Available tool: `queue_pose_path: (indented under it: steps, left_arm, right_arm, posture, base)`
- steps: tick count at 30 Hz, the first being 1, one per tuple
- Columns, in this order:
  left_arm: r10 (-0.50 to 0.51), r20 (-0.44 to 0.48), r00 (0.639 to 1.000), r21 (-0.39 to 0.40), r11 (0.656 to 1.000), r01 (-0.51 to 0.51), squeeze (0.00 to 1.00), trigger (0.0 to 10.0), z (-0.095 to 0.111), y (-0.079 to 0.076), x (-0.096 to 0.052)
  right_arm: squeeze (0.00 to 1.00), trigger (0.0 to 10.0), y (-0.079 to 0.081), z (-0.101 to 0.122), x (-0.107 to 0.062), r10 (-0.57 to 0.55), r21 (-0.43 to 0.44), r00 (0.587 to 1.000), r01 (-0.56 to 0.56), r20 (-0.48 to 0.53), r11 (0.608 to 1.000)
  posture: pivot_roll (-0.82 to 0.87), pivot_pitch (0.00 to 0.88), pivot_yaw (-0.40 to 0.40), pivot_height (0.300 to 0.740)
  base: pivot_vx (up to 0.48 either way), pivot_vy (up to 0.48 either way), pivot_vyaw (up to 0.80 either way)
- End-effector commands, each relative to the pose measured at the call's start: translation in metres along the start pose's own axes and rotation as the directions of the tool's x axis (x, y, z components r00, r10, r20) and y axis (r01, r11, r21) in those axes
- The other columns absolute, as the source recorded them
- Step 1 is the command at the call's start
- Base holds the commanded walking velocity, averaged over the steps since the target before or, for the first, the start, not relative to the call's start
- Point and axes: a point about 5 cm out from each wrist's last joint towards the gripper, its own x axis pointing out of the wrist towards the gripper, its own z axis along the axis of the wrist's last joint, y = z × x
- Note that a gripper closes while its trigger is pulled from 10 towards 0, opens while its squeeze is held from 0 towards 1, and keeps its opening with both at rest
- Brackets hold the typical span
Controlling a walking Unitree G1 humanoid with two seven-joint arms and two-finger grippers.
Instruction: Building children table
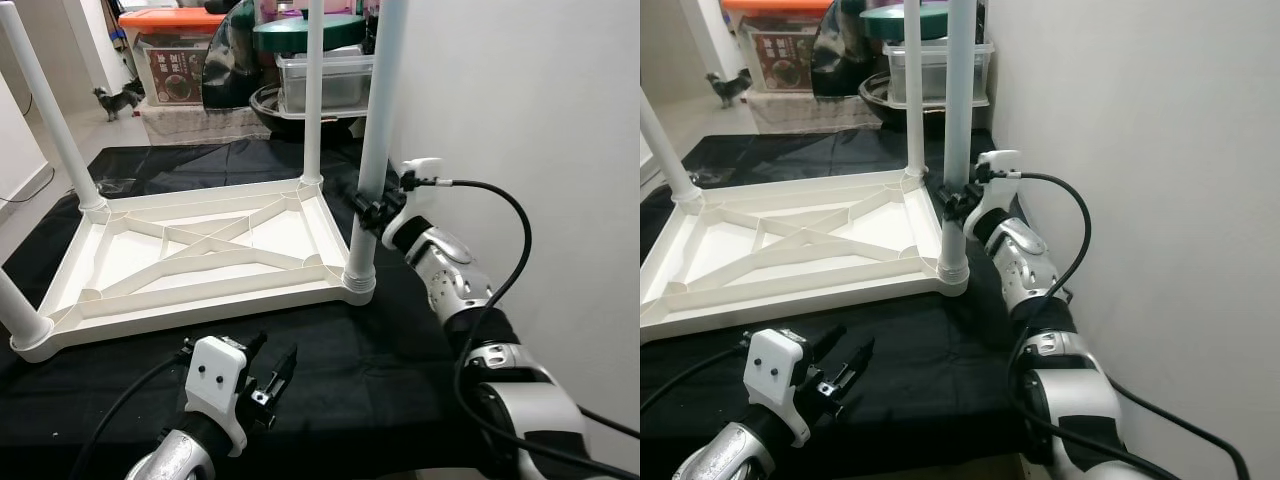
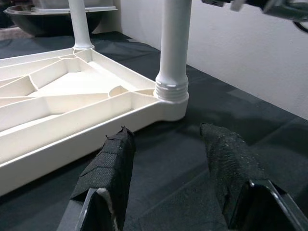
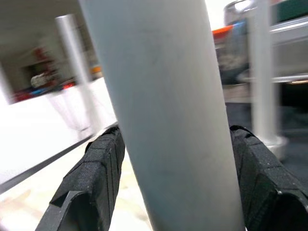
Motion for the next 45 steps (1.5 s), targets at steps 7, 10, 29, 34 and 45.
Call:
queue_pose_path:
  steps: [7,10,29,34,45]
  left_arm:
    - [-0.003,-0.006,1.000,0.003,1.000,0.003,0.00,10.0,-0.003,0.001,0.002]
    - [-0.008,-0.001,1.000,0.001,1.000,0.008,0.00,10.0,-0.003,0.000,0.003]
    - [-0.006,0.004,1.000,0.007,1.000,0.006,0.00,10.0,-0.004,0.001,0.006]
    - [-0.001,0.002,1.000,0.011,1.000,0.001,0.00,10.0,-0.005,0.003,0.006]
    - [-0.017,0.006,1.000,0.004,1.000,0.017,0.00,10.0,-0.005,-0.002,0.008]
  right_arm:
    - [0.00,10.0,0.031,-0.013,0.014,0.375,0.018,0.917,-0.376,-0.138,0.926]
    - [0.00,10.0,0.042,-0.020,0.018,0.504,0.049,0.844,-0.504,-0.183,0.862]
    - [0.00,0.0,0.035,-0.037,0.022,0.297,0.030,0.937,-0.296,-0.182,0.955]
    - [0.00,0.0,0.004,-0.043,0.016,-0.208,-0.065,0.961,0.199,-0.183,0.978]
    - [0.00,0.0,-0.031,-0.044,-0.027,-0.925,-0.116,0.375,0.918,-0.067,0.380]
  posture:
    - [0.03,0.000,-0.022,0.740]
    - [0.03,0.000,-0.026,0.740]
    - [0.03,0.000,-0.023,0.740]
    - [0.02,0.000,-0.018,0.740]
    - [0.01,0.000,-0.013,0.740]
  base:
    - [0.000,0.000,0.00]
    - [0.000,0.000,0.00]
    - [0.000,0.000,0.00]
    - [0.000,0.000,0.00]
    - [0.000,0.000,0.00]
